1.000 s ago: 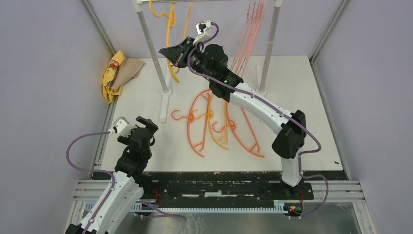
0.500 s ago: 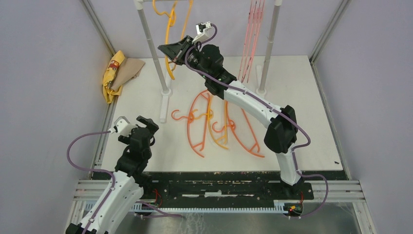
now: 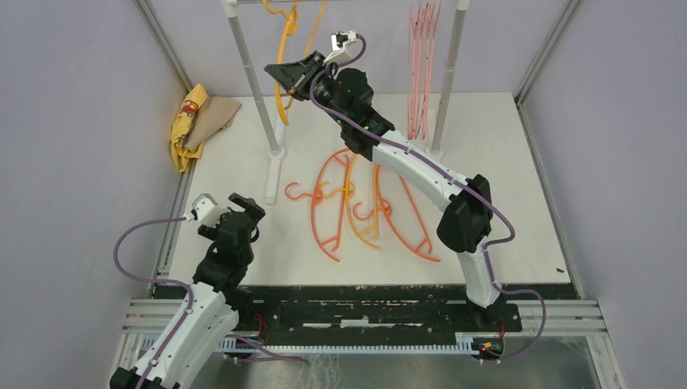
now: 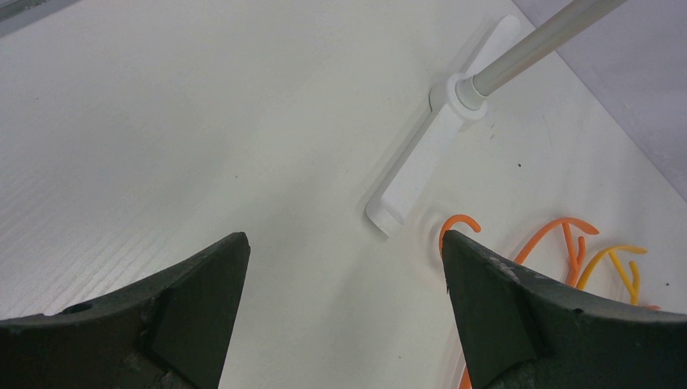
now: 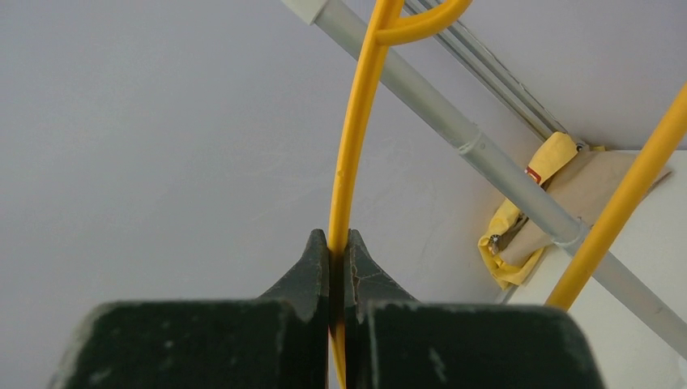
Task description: Organize the hangers
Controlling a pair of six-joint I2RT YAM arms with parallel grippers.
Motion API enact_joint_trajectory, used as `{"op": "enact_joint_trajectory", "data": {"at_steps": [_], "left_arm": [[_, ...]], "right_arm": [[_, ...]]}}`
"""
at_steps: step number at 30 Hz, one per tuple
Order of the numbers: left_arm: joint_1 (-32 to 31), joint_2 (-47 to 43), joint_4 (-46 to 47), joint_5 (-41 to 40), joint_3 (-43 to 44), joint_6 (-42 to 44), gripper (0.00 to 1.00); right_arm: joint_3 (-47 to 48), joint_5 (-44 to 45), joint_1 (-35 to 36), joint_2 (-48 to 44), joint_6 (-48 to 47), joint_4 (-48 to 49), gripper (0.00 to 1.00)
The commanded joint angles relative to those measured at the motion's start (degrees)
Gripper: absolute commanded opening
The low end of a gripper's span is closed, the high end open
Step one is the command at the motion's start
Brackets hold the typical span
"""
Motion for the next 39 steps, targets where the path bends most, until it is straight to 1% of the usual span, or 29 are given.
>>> {"op": "enact_joint_trajectory", "data": {"at_steps": [1, 9, 11, 14, 16, 19, 23, 24, 26, 29, 31, 33, 36, 39], "left_arm": [[0.26, 0.14, 3.01, -1.01, 0.1, 0.77, 0.95], [0.27, 0.09, 3.19, -0.69, -0.07, 0.78, 0.95], [0.27, 0.17, 3.26, -0.67, -0.23, 0.78, 0.95], [0.3, 0.17, 3.25, -0.67, -0.23, 0.86, 0.95], [0.31, 0.16, 3.31, -0.67, -0.16, 0.99, 0.95], [0.25, 0.33, 3.32, -0.61, -0.19, 1.04, 0.95], [0.31, 0.55, 3.38, -0.41, -0.18, 1.18, 0.95], [0.22, 0.62, 3.41, -0.38, -0.24, 1.13, 0.95], [0.29, 0.89, 3.52, -0.32, -0.29, 1.2, 0.95], [0.31, 1.45, 3.89, -0.53, -0.58, 1.3, 0.95], [0.31, 1.92, 4.09, -0.71, -0.52, 1.45, 0.95], [0.27, 2.51, 4.35, -0.73, -0.44, 1.72, 0.95], [0.34, 3.22, 4.91, -0.8, -0.42, 2.16, 0.95], [0.32, 3.91, 5.65, -1.05, -0.58, 2.8, 0.95]], "right_arm": [[7.71, 2.61, -0.59, 2.32, 3.28, -2.46, 0.01], [10.76, 2.61, -0.63, 5.34, 4.97, -8.45, 0.02], [10.14, 2.36, -0.62, 5.7, 5.25, -8.85, 0.02], [8.01, 1.43, -0.63, 5.13, 5.32, -7.6, 0.11], [5.57, 0.84, -0.63, 3.88, 5.23, -5.07, 0.18], [1.29, 2.05, -0.5, 0.47, 3.82, -3.8, 0.36], [-7.16, 5.7, -0.03, -5.95, -1.03, -2.04, 0.59], [-9.6, 6.44, 0.13, -7.57, -2.17, -0.97, 0.63], [-14.24, 7.45, 0.3, -11.09, -4.74, 1.58, 0.66], [-20.75, 9.61, 0.72, -16.95, -9.07, 2.58, 0.74], [-25.41, 11.46, 1.31, -21.04, -13.04, 2.56, 0.84], [-29.93, 13.05, 2.15, -24.82, -17.77, 1.56, 0.89], [-37.44, 15.5, 3.61, -30.41, -23.98, -1.39, 0.93], [-45.79, 18.69, 4.96, -35.44, -28.99, -4.96, 0.93]]}}
